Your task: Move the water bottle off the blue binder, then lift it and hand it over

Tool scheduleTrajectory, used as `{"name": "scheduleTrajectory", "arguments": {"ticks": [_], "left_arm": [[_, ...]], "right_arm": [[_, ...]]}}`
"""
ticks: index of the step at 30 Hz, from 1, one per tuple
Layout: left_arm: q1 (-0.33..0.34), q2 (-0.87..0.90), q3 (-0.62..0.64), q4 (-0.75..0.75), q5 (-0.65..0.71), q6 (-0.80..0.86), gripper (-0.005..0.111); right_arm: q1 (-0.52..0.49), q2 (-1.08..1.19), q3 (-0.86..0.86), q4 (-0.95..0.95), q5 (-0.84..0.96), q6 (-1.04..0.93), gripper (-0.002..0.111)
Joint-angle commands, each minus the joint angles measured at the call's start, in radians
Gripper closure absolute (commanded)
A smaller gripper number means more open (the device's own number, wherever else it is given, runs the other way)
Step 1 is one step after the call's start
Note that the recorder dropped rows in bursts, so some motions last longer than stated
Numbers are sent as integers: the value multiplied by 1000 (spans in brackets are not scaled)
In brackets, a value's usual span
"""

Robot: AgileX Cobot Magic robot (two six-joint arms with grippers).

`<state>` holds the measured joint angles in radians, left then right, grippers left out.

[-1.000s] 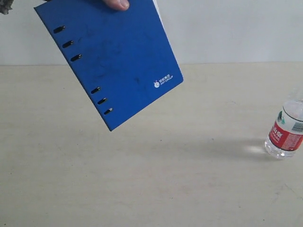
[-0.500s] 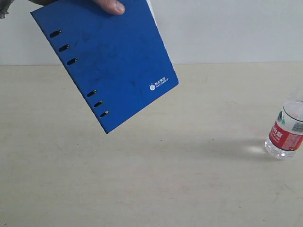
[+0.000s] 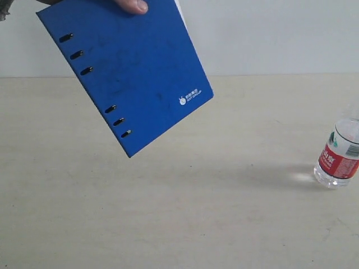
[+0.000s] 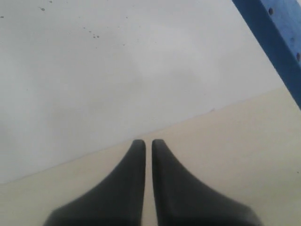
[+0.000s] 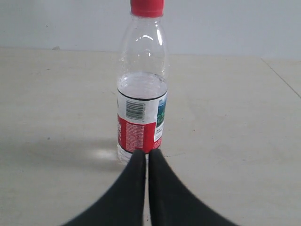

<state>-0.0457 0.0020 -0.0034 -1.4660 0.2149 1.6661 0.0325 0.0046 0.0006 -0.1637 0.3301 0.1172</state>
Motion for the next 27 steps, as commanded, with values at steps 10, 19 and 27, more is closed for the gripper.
{"name": "scheduleTrajectory", "arguments": {"ticks": [10,19,27], "left_arm": [[-16,-1,3,1214,-200,-1532,102],[-16,16,3,1533,131,-1882,102],[-12,-2,3,1492,127,-1772,102]], "right_arm": [[-2,-5,-1,-1,-7,-4,108],[-2,-5,-1,-1,-7,-4,108],[-2,-5,-1,-1,-7,-4,108]]}}
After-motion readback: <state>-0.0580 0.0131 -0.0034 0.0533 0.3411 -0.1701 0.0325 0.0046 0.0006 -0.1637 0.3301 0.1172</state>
